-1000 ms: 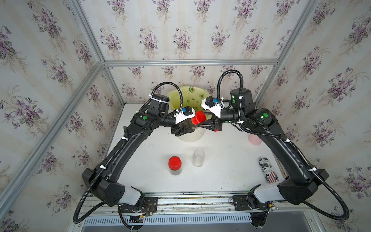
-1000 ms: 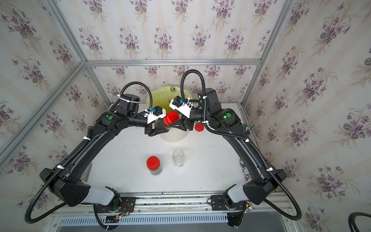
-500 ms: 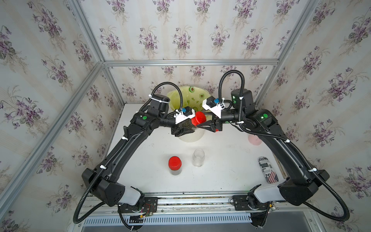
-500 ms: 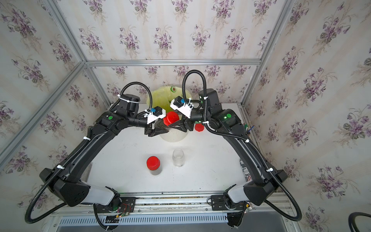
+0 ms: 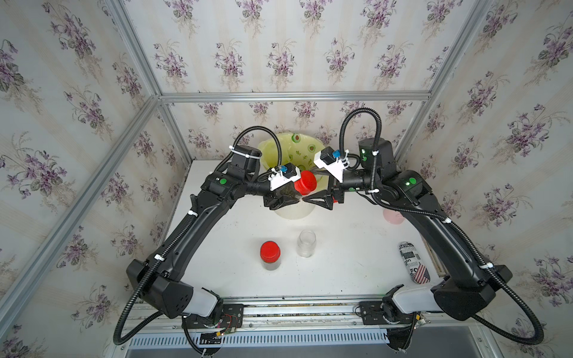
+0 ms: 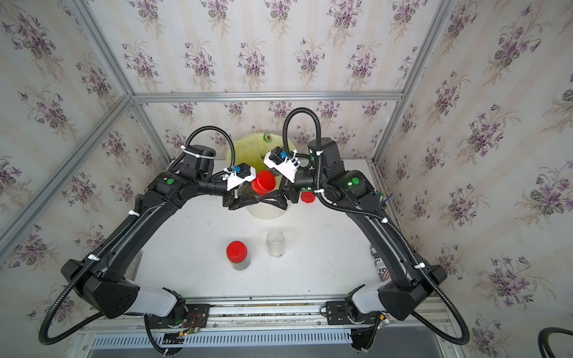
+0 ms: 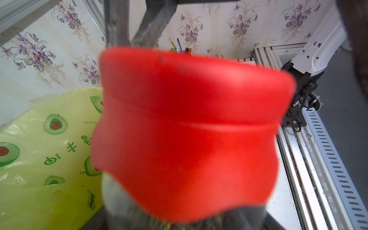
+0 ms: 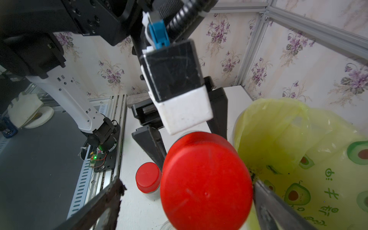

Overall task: Empty moldy tea leaves from jars
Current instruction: Unscrew the lid from the jar.

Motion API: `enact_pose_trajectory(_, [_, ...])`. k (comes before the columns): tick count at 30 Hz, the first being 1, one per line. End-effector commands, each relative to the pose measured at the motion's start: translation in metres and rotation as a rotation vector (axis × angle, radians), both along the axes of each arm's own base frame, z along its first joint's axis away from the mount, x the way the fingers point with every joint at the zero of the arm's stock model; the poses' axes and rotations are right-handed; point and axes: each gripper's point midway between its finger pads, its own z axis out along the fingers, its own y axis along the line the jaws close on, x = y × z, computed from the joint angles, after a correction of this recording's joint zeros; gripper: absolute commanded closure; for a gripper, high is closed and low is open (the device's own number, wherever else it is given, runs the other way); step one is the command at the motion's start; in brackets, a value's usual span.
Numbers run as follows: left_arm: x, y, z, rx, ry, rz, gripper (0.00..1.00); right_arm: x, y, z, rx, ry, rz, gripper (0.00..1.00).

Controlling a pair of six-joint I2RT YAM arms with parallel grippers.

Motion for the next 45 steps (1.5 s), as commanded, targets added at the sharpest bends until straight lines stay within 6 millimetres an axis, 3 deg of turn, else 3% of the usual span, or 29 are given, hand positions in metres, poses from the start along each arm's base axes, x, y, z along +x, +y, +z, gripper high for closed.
enact_pose_trajectory(1, [0.002, -0.002, 0.005, -0.012, -0.023, -0.01, 0.26, 0.015, -0.007, 0.017, 0.07, 0.044, -0.149, 0.01])
enact_pose_trajectory(8, [0.001, -0.001, 0.008, -0.013, -0.03, -0.006, 0.26, 0.024, -0.022, 0.011, 0.126, 0.234, -0.351, 0.02])
enact_pose_trajectory(16, [0.002, -0.002, 0.005, -0.01, -0.023, -0.007, 0.26, 0.006, -0.017, 0.009, 0.188, 0.329, -0.348, 0.03])
enact_pose_trajectory(30, [0.0, -0.002, 0.006, -0.013, -0.023, -0.01, 0.26, 0.014, 0.002, -0.002, 0.192, 0.372, -0.394, 0.05])
enact_pose_trajectory(45, [0.002, -0.001, 0.004, -0.009, -0.019, -0.007, 0.26, 0.023, 0.01, -0.007, 0.172, 0.376, -0.402, 0.15])
